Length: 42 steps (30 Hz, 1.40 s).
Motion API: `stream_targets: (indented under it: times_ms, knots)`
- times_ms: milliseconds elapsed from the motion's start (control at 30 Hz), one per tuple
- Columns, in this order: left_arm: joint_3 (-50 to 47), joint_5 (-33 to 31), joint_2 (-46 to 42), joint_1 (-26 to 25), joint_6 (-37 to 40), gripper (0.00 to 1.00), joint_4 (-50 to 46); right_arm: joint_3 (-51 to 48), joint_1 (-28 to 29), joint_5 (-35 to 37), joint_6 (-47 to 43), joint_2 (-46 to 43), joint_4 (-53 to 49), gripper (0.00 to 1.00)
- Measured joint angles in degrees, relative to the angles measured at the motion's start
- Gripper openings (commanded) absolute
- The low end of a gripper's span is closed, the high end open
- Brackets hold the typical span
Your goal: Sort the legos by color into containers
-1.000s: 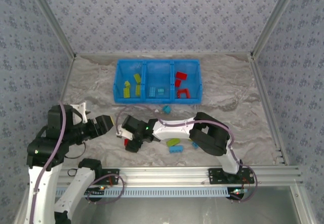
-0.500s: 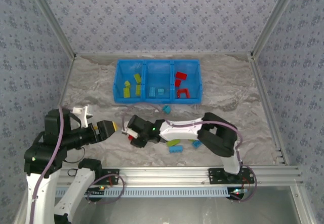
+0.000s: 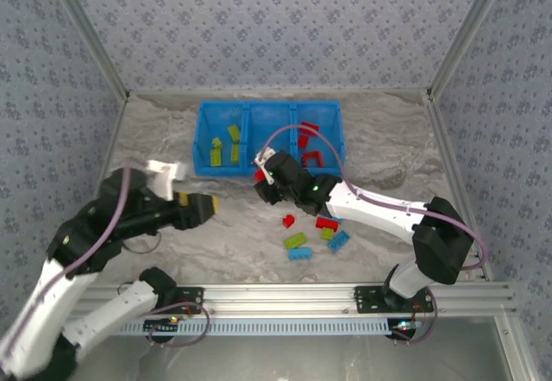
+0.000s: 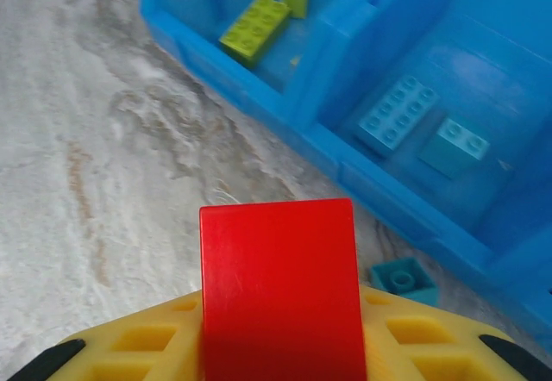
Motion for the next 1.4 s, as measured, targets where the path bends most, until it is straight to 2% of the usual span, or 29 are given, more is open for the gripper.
stream_targets:
  times_ms: [67, 133, 233, 333, 433, 600, 967, 1100, 1400]
  knots:
    - [4.0, -12.8, 7.3, -17.0, 0.9, 0.66, 1.8, 0.0, -1.8, 0.9, 0.9, 0.0, -1.0, 0.41]
    - [9.6, -22.6, 15.3, -27.7, 2.0, 0.64, 4.6, 0.0, -4.0, 2.1, 2.1, 0.0, -2.6, 0.4]
    - [14.8, -33.7, 25.4, -35.3, 4.3, 0.65, 10.1, 0.2, -8.0, 3.9, 4.0, 0.0, -4.8, 0.4]
    - [19.8, -39.8, 33.6, -38.9, 6.0, 0.65, 11.5, 2.0, -12.4, 5.7, 6.1, 0.2, -8.4, 0.41]
    - [24.0, -42.6, 40.7, -39.7, 6.9, 0.66, 14.6, 8.5, -16.9, 7.5, 8.3, 3.4, -12.8, 0.42]
    - [26.5, -43.2, 46.9, -38.3, 7.3, 0.66, 16.3, 20.3, -21.2, 10.8, 11.4, 12.8, -16.8, 0.41]
    - [31.5, -45.0, 50.6, -36.8, 7.3, 0.66, 16.3, 38.8, -26.5, 11.3, 15.7, 33.1, -25.7, 0.41]
    - [31.4, -45.2, 50.9, -36.5, 7.1, 0.67, 16.3, 41.8, -27.6, 10.8, 16.4, 36.2, -27.7, 0.41]
    - [29.9, -45.3, 52.0, -36.4, 5.7, 0.67, 16.3, 42.0, -28.0, 7.9, 17.9, 36.9, -29.8, 0.43]
